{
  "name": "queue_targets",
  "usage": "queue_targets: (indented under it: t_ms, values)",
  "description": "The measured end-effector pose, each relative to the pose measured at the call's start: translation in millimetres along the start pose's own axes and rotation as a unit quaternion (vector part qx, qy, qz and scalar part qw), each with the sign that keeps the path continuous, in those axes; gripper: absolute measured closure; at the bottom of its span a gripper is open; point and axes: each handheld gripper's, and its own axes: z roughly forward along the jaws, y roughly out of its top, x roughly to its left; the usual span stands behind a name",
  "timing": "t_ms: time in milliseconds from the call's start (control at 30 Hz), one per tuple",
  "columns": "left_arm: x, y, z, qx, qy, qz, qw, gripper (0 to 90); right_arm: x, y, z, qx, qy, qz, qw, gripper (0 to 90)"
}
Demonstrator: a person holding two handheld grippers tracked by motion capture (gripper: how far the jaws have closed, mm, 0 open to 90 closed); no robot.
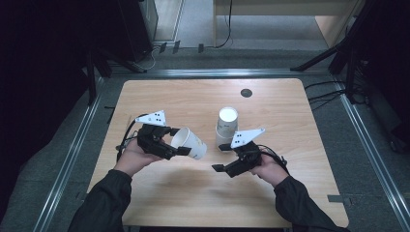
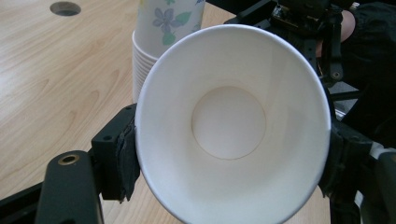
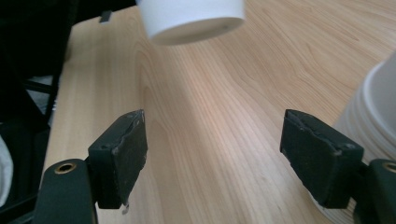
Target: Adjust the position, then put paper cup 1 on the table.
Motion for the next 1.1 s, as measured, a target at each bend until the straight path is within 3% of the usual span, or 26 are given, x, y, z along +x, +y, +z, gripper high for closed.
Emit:
queue_targets:
  t_ms: [133, 467, 633, 833, 1067, 1100]
  values:
    - [5.1, -1.6, -5.7, 0.008, 0.011, -0.001, 0.9999, 22.4, -2.6, -1.8, -1.0, 0.008, -0.016, 0.002, 0.9998, 23.5]
    - [21.8, -6.7, -19.9, 0.037, 0.054, -0.008, 0.9978, 22.4, -4.7, -2.4, -4.0, 0.005, -0.029, 0.005, 0.9996, 23.5]
    - [32.6, -15.0, -25.5, 0.063, 0.087, -0.02, 0.994, 22.4, -5.7, -2.2, -3.5, 0.006, -0.032, 0.004, 0.9995, 23.5]
    - [45.6, -22.4, -30.7, 0.084, 0.109, -0.046, 0.9895, 22.4, -6.2, -2.0, -2.2, 0.008, -0.033, 0.003, 0.9994, 23.5]
    - [58.1, -25.3, -36.4, 0.12, 0.156, -0.062, 0.9785, 22.5, -6.0, -2.2, 0.6, 0.016, -0.03, 0.002, 0.9994, 23.5]
    - [60.0, -26.0, -37.6, 0.119, 0.157, -0.064, 0.9782, 22.5, -6.0, -2.3, 0.9, 0.016, -0.031, 0.002, 0.9994, 23.5]
